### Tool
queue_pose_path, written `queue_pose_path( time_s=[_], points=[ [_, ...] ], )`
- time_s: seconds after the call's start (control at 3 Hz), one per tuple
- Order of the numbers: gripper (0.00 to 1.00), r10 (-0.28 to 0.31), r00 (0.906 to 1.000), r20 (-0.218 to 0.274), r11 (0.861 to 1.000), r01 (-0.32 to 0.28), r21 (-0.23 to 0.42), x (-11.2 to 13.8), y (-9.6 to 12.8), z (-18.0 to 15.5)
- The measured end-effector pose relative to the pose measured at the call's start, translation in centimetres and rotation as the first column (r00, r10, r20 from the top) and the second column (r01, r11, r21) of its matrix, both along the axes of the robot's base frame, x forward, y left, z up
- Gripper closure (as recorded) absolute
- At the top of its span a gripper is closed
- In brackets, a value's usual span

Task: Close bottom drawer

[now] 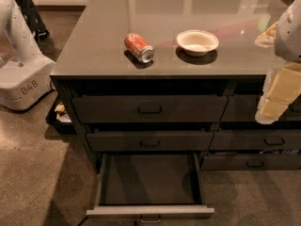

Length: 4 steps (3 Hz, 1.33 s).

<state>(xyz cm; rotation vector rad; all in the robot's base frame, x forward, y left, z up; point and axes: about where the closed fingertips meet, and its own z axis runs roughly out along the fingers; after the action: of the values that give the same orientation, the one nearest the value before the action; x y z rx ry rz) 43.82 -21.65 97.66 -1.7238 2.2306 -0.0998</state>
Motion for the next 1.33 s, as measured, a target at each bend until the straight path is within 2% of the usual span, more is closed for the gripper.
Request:
queue_pose_path(
  time_s=[0.33, 0.67, 1.0, 1.33],
  points=[
    [0.0, 0.005, 0.9999, 0.016, 1.0, -0.005, 0.003, 0.0, 0.1, 0.4],
    [0.0, 0.04, 0.9988, -0.028, 0.999, -0.04, 0.034, 0.8, 0.5, -3.2],
    [0.0, 0.08, 0.9919, -0.099, 0.99, -0.067, 0.123, 0.9, 1.3, -10.8],
    [0.0, 0.11, 0.9844, -0.137, 0.968, -0.075, 0.239, -1.1, 2.1, -19.7]
  ],
)
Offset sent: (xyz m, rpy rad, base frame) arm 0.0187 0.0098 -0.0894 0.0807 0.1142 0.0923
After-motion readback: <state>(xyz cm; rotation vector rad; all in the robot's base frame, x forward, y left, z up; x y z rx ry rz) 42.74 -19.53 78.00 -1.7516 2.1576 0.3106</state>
